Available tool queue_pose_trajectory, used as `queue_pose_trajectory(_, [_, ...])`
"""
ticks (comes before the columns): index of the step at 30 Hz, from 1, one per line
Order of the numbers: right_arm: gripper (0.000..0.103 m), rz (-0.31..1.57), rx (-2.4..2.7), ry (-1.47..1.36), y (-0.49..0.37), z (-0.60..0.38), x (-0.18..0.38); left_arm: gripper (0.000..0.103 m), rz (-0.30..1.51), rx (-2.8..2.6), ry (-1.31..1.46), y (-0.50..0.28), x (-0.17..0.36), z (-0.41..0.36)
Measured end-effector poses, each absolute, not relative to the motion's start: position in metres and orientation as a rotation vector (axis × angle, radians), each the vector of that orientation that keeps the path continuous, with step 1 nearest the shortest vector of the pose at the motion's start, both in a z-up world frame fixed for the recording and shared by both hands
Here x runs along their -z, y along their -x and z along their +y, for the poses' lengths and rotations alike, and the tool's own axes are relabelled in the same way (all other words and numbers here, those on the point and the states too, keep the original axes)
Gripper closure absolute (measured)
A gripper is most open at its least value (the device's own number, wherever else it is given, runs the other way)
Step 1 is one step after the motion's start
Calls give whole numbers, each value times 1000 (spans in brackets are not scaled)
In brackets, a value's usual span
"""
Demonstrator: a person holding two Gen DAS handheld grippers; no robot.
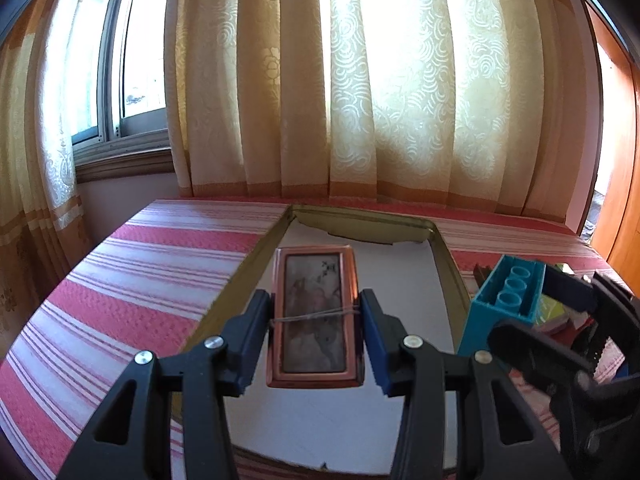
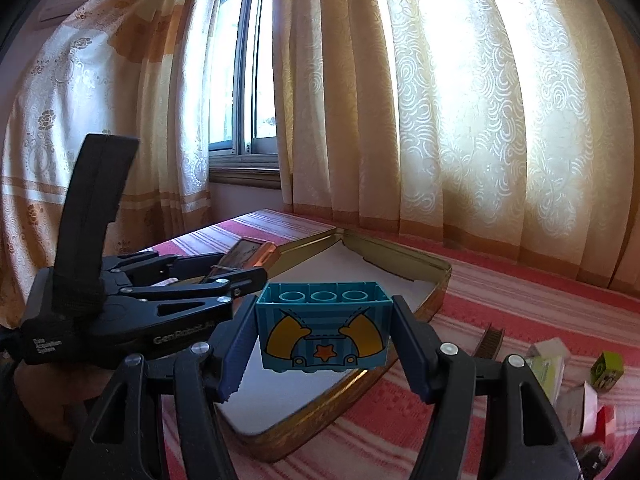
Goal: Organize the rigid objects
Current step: 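Lower the frame into the gold tin and open left gripper while right releases the brick there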
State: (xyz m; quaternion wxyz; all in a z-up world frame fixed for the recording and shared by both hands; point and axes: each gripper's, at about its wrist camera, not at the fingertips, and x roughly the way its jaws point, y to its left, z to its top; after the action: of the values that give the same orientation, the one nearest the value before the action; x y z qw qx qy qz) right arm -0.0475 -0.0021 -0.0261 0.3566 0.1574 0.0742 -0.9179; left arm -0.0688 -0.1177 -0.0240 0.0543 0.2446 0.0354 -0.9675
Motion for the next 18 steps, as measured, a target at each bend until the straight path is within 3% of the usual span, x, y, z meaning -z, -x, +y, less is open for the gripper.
queue_pose_trajectory(10, [37, 231, 2354, -571, 108, -35, 26, 57, -19, 2839, -1029, 128, 30, -126])
queue_pose_trajectory(18, [34, 259, 2336, -718, 137, -50, 43, 54, -70, 2784, -1033, 138, 31, -126])
